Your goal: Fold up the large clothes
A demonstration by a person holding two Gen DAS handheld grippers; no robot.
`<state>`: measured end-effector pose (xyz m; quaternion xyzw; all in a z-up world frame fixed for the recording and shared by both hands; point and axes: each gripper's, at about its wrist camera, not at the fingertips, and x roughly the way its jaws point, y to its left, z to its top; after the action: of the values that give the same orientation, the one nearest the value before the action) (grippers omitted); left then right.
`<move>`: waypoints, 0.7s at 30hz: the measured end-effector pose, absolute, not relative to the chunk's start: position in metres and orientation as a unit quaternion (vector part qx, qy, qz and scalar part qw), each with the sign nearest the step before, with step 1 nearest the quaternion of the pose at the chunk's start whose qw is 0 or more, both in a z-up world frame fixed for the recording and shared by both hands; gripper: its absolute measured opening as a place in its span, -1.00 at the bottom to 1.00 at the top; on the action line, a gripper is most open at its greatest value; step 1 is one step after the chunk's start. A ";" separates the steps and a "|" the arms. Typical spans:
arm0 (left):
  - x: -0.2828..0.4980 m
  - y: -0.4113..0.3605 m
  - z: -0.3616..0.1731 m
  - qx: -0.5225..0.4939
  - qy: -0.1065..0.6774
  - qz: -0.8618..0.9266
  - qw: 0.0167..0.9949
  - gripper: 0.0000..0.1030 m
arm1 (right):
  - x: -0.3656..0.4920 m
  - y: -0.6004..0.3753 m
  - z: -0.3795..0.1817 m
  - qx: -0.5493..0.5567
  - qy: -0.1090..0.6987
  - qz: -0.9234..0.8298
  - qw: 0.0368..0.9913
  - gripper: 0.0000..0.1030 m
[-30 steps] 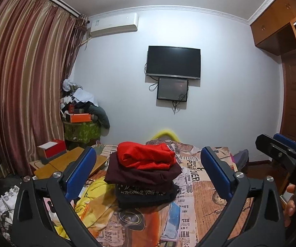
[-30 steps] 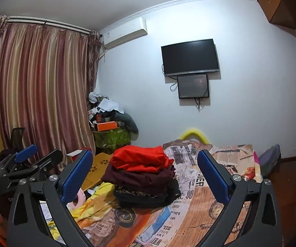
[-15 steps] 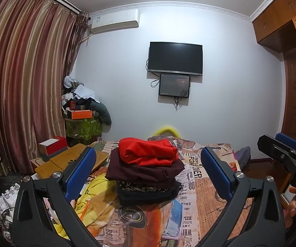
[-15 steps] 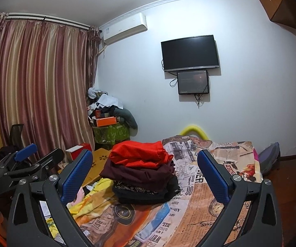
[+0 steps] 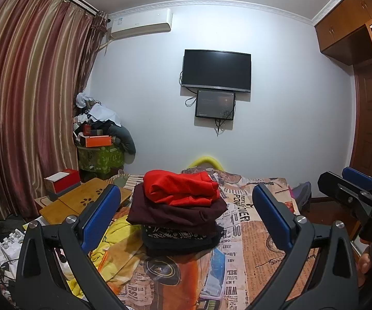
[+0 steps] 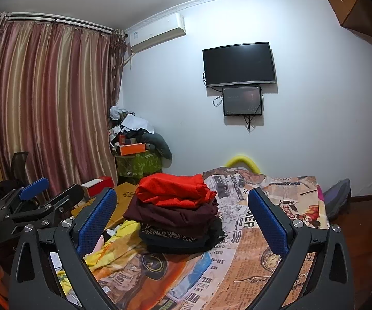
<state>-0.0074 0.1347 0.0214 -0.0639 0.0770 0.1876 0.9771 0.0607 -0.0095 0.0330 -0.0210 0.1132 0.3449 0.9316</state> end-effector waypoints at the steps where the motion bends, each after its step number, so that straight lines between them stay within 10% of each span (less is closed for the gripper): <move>1: -0.007 0.136 0.022 -0.063 0.078 0.186 0.977 0.99 | 0.061 -0.009 0.033 -0.021 0.113 0.345 0.932 0.96; 21: -0.002 0.148 0.020 -0.067 0.080 0.158 0.982 0.99 | 0.064 -0.015 0.030 -0.016 0.117 0.338 0.934 0.96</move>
<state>-0.0022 0.1481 0.0197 -0.0666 0.0804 0.1582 0.9819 0.0638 -0.0148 0.0301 -0.0163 0.1169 0.3375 0.9339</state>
